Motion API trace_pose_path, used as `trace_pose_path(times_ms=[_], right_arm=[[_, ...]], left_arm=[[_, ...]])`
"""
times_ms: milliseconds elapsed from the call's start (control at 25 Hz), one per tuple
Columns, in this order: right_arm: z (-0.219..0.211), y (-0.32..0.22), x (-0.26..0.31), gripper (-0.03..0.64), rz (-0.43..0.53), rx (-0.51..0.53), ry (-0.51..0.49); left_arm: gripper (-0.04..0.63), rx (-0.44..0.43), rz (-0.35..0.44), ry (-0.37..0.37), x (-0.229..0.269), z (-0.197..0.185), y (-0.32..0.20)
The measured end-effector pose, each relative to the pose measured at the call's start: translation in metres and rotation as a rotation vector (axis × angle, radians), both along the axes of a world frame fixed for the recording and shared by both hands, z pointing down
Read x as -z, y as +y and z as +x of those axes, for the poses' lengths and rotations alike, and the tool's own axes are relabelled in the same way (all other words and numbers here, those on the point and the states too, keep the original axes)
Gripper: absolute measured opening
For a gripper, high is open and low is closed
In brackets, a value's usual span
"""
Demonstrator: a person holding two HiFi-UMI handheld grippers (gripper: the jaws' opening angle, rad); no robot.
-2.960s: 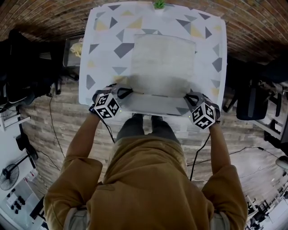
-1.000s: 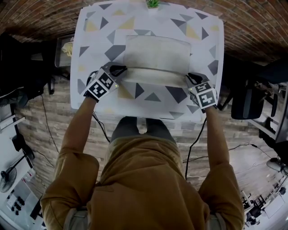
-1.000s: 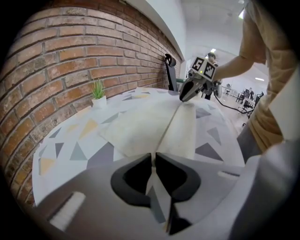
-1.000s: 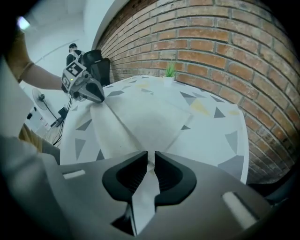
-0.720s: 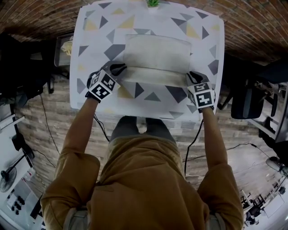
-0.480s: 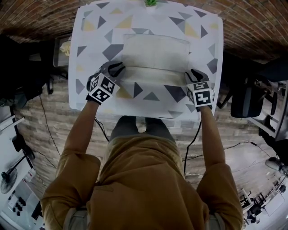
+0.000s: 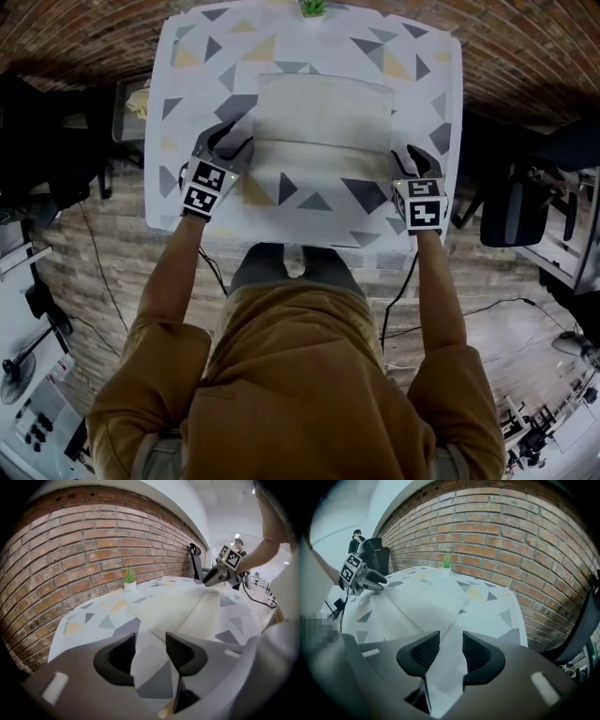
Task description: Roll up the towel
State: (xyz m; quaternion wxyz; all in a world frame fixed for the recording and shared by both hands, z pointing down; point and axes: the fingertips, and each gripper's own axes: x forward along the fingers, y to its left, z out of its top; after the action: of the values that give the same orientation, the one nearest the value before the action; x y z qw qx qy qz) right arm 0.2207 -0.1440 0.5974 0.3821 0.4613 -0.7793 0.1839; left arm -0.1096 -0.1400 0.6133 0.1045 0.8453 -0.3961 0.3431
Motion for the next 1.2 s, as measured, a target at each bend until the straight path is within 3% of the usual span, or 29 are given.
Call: trace_pose_path(times_ms=[240,560,720,1000,1200], right_arm=[[-0.011,0.033,0.006,0.133,0.007,0.202,0.018],[-0.022,0.082,-0.013,0.133,0.032,0.46,0.206],[-0.025,0.084,-0.022,0.133,0.038,0.514,0.277],[-0.027,0.079,-0.036,0.132,-0.019,0.564,0.299],[-0.027,0.08,-0.037,0.132,-0.054,0.595,0.285]], left_arm=[[0.218,-0.116,0.037,-0.051,0.014,0.006,0.028],[0.216,-0.361,0.031,-0.209,0.0,0.036,0.08],[0.215,-0.399,0.036,-0.244,-0.005,0.04,0.082],[0.212,-0.444,-0.001,-0.279,-0.019,0.043,0.079],[0.163,-0.445,-0.011,-0.3,-0.022,0.04,0.078]])
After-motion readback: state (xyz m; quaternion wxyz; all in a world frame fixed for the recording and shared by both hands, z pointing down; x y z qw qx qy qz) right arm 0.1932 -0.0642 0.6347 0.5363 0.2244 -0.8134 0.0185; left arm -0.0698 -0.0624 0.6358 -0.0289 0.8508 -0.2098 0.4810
